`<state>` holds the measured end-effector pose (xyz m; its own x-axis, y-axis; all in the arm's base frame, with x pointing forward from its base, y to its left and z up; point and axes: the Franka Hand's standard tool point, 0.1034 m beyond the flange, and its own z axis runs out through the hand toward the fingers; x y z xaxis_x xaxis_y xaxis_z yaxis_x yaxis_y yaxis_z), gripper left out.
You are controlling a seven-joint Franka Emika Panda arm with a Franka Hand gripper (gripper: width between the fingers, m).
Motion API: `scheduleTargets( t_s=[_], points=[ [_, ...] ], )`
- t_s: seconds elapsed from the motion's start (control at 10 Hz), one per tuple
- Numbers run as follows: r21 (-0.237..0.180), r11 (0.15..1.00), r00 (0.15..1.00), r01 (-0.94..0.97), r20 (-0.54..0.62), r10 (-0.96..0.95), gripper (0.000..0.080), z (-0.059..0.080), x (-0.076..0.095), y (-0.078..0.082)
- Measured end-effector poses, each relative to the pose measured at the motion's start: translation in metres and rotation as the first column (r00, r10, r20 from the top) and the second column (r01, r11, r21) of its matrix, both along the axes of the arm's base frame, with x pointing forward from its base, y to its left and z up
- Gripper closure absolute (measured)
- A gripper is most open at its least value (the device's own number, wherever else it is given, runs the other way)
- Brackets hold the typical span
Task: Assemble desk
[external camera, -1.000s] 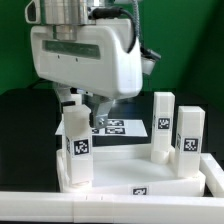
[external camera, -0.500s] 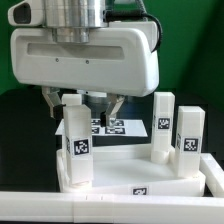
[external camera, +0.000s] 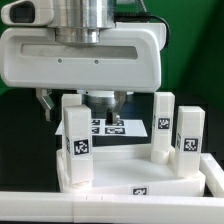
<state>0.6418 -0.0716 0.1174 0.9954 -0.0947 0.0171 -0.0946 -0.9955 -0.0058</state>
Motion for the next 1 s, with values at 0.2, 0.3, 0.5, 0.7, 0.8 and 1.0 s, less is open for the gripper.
scheduleTargets(
  t_s=[0.2,0.3,0.5,0.7,0.8,1.0],
  points=[
    [-0.007,0.997,0.997,-0.073,-0.002,0.073,0.0150,-0.0001,-0.0002,-0.0007],
    [-0.018,0.984,0.984,-0.177,-0.006,0.177,0.0150,0.0000,-0.0005,-0.0023],
    [-0.023,0.972,0.972,-0.235,-0.010,0.235,0.0197,-0.0005,-0.0011,-0.0044],
    [-0.023,0.972,0.972,-0.235,-0.010,0.235,0.0372,-0.0005,-0.0012,-0.0049],
    [-0.023,0.974,0.974,-0.227,-0.010,0.227,0.0372,-0.0006,-0.0012,-0.0049],
    [-0.022,0.978,0.978,-0.206,-0.010,0.206,0.0511,-0.0008,-0.0014,-0.0054]
  ],
)
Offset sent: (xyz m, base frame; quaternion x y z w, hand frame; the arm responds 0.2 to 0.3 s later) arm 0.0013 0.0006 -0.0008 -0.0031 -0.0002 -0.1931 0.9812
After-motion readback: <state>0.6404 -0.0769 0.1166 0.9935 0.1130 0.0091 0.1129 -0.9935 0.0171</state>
